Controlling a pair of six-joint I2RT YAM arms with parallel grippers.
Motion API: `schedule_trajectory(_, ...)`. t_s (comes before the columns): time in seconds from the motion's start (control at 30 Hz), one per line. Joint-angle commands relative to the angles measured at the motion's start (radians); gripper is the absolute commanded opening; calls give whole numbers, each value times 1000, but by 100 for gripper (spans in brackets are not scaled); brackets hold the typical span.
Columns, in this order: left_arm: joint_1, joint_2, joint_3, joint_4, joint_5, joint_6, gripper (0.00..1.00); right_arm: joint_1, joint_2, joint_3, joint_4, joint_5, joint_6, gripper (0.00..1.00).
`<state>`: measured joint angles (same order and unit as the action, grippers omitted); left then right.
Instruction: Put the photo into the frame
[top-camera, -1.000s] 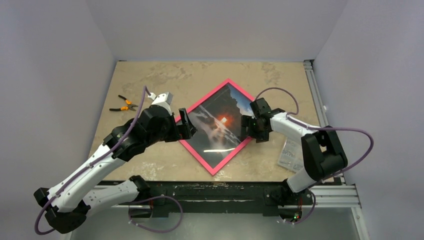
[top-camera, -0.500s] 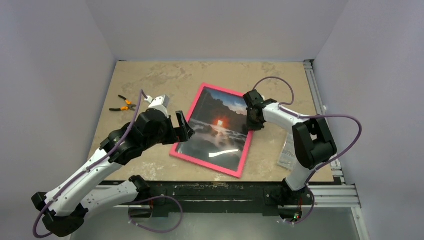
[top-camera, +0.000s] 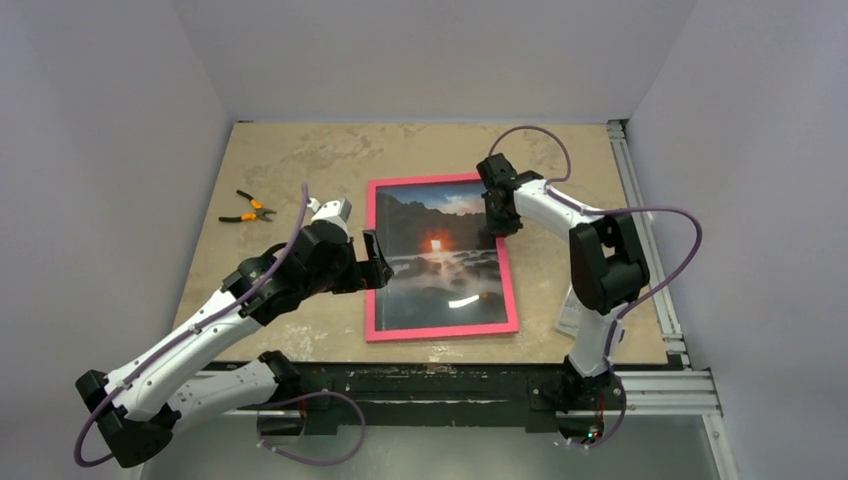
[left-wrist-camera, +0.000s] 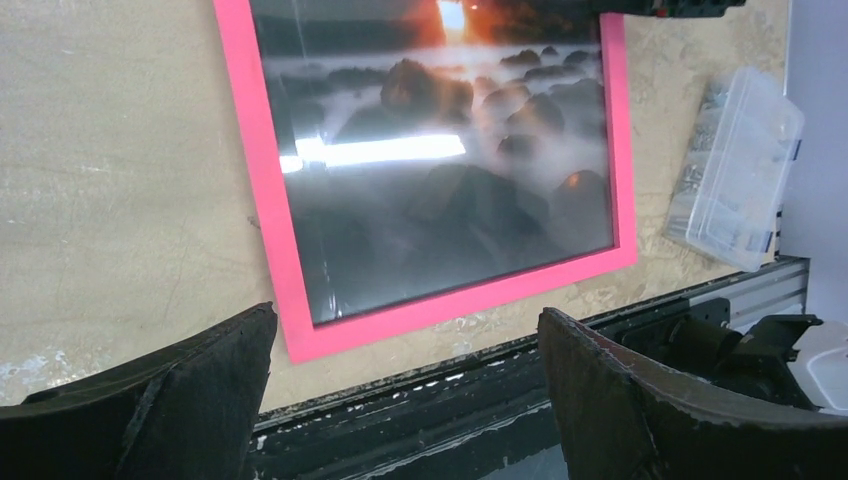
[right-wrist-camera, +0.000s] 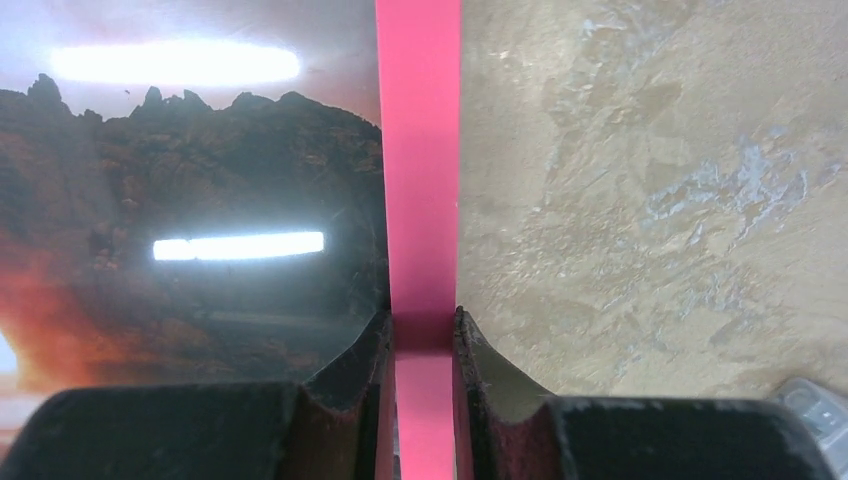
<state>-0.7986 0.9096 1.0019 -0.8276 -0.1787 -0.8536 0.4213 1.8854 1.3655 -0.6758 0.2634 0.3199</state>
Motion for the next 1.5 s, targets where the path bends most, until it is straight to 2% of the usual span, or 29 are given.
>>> schedule_trajectory(0.0, 3, 8, -41, 48, 25, -17, 100, -87, -22, 16, 56, -55, 80, 0)
schedule_trajectory(0.2, 6, 30, -70, 70, 38, -16, 100, -152, 20, 41, 89, -110, 62, 0)
schedule_trajectory(0.67, 8, 84, -91, 98, 65, -12, 100, -151, 121, 147, 114, -136, -39, 0)
schedule_trajectory(0.77, 10, 84, -92, 94, 60, -10, 100, -151, 130, 159, 103, -151, -39, 4)
schedule_trajectory(0.83, 10, 81, -94, 92, 56, -11, 100, -152, 115, 156, 103, -153, -39, 11)
schedule_trajectory(0.97, 14, 76, -102, 105, 63, -9, 100, -152, 58, 135, 131, -167, -38, 55)
schedule_trajectory(1.03, 19, 75, -111, 114, 72, -9, 100, -152, 31, 139, 123, -171, -36, 70)
schedule_trajectory(1.23, 47, 62, -157, 213, 124, 1, 100, -151, -108, 75, 133, -223, -1, 83)
schedule_trajectory(1.33, 89, 53, -202, 316, 199, 13, 100, -153, -223, -9, 165, -258, 10, 97)
schedule_trajectory(1.47, 186, 24, -279, 470, 340, 38, 100, -179, -372, -140, 226, -339, 31, 99)
